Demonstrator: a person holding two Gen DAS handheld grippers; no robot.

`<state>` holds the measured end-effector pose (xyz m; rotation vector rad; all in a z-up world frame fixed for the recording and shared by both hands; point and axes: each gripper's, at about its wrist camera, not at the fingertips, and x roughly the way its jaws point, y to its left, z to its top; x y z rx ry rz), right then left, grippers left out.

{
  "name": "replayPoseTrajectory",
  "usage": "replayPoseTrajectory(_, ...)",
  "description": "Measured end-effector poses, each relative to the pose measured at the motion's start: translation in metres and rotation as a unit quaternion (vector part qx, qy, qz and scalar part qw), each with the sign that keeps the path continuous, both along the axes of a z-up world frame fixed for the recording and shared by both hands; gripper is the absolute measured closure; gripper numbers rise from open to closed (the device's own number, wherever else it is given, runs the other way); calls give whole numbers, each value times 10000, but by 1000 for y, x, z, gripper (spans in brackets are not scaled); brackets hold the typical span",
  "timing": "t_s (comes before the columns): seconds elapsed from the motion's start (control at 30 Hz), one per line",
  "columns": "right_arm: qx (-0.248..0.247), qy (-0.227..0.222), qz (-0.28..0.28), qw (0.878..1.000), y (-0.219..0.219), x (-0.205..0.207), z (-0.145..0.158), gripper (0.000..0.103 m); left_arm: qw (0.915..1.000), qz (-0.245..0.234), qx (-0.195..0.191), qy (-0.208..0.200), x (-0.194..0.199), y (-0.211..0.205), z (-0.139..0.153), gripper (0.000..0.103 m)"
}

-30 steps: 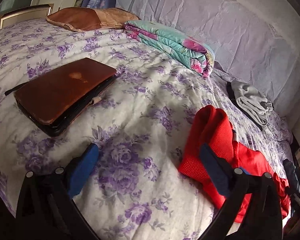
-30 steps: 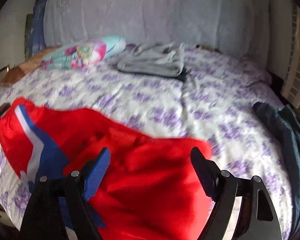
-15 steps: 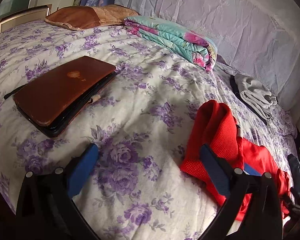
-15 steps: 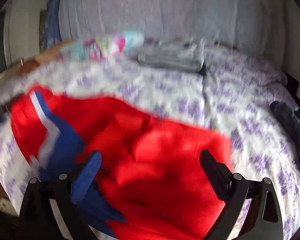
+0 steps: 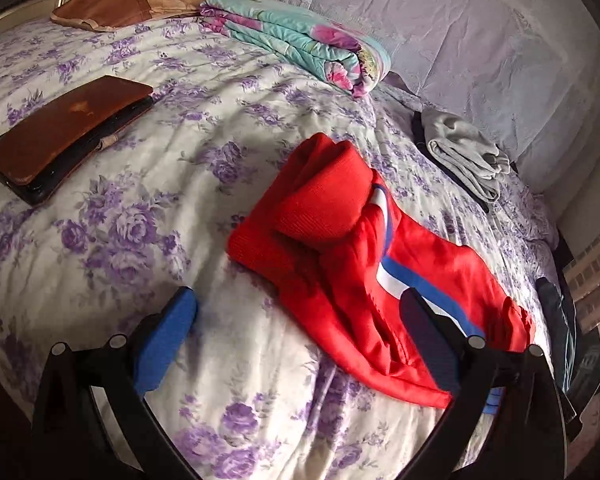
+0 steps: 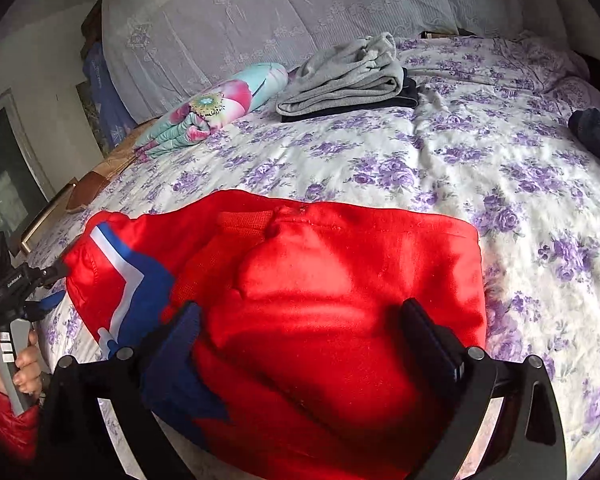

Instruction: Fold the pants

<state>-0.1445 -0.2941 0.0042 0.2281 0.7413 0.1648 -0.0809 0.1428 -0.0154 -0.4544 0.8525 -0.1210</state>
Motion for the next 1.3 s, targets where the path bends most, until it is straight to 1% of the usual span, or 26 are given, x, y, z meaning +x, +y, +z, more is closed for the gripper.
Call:
replayPoseTrajectory(0.03, 26, -15, 3, 10000, 0, -1, 0, 3, 9999, -80, -78, -38, -3, -6, 1, 5)
replayPoseTrajectory(0.1, 107, -25, 15, 9999, -1, -3, 0, 3, 9993, -294, -223, 22, 1, -14, 2, 5)
replayPoseTrajectory(0.17, 196, -48, 21, 9998, -3, -4, 0, 3, 9988, -416, -249, 119, 12, -20, 1, 5)
replayPoseTrajectory(0.2, 245, -66, 24, 9997, -4, -4, 0, 3, 9987, -378, -301, 174, 18, -20, -1, 5)
replayPoseTrajectory(0.37, 450, -122, 20, 9989, -10, -5, 0, 3, 9948, -165, -999, 142, 34, -4, -6, 5)
replayPoseTrajectory(0.47, 479, -149, 15, 9987, -11, -6, 1, 3, 9925, -131, -1216, 50, 35, 4, -7, 6)
replayPoseTrajectory(0.53, 485, -270, -67, 9984, -13, -10, 4, 3, 9943, -14, -1066, 21, 34, 4, -5, 20)
replayPoseTrajectory(0.57, 486, -387, -139, 9980, -15, -13, 6, 3, 9960, 125, -888, 32, 34, 5, -6, 38)
replayPoseTrajectory(0.6, 505, -523, -187, 9972, -17, -17, 8, 3, 9963, 204, -829, 35, 34, 7, -8, 47)
replayPoseTrajectory(0.67, 504, -638, -282, 9963, -19, -22, 10, 3, 9954, 234, -932, 5, 35, 13, -10, 53)
replayPoseTrajectory(0.7, 436, -528, -398, 9969, -19, -19, 8, 3, 9955, 243, -912, 6, 35, 14, -10, 57)
replayPoseTrajectory(0.73, 366, -324, -468, 9977, -19, -14, 5, 3, 9957, 256, -890, 4, 35, 15, -10, 58)
replayPoseTrajectory(0.8, 228, 28, -430, 9988, -14, -3, -1, 3, 9958, 284, -876, 1, 34, 15, -9, 65)
replayPoseTrajectory(0.9, 160, -28, -411, 9990, -12, -4, 0, 3, 9954, 263, -915, -52, 29, 14, 0, 70)
replayPoseTrajectory(0.93, 243, -273, -434, 9984, -15, -11, 4, 3, 9963, 226, -821, -117, 26, 10, 6, 71)
replayPoseTrajectory(0.97, 299, -700, -588, 9954, -19, -25, 13, 3, 9974, 177, -675, -203, 24, 4, 13, 72)
replayPoseTrajectory(1.0, 300, -1061, -807, 9906, -24, -37, 20, 3, 9984, 120, -448, -325, 21, -4, 22, 72)
replayPoseTrajectory(1.03, 199, -1209, -1039, 9870, -27, -44, 24, 3, 9987, 73, -233, -446, 17, -12, 31, 72)
replayPoseTrajectory(1.07, -57, -976, -1165, 9884, -26, -40, 22, 3, 9981, 5, -10, -609, 13, -23, 42, 72)
replayPoseTrajectory(1.1, -313, -464, -1040, 9930, -23, -26, 14, 3, 9972, -62, 133, -737, 9, -32, 50, 72)
replayPoseTrajectory(1.13, -454, 324, -680, 9961, -17, -6, -2, 3, 9957, -148, 280, -865, 5, -42, 59, 72)
replayPoseTrajectory(1.17, -613, 713, -461, 9945, -12, 4, -9, 3, 9937, -259, 431, -1002, 2, -55, 69, 73)
replayPoseTrajectory(1.2, -787, 415, -404, 9952, -10, 0, 1, 3, 9913, -370, 568, -1130, -2, -67, 78, 73)
replayPoseTrajectory(1.23, -870, -35, -384, 9955, -12, -10, 13, 4, 9880, -484, 722, -1276, -6, -80, 87, 73)
replayPoseTrajectory(1.27, -980, -569, -488, 9924, -19, -25, 26, 4, 9828, -610, 931, -1476, -12, -95, 98, 73)
replayPoseTrajectory(1.3, -1091, -996, -724, 9864, -28, -39, 36, 4, 9777, -717, 1102, -1637, -16, -109, 105, 73)
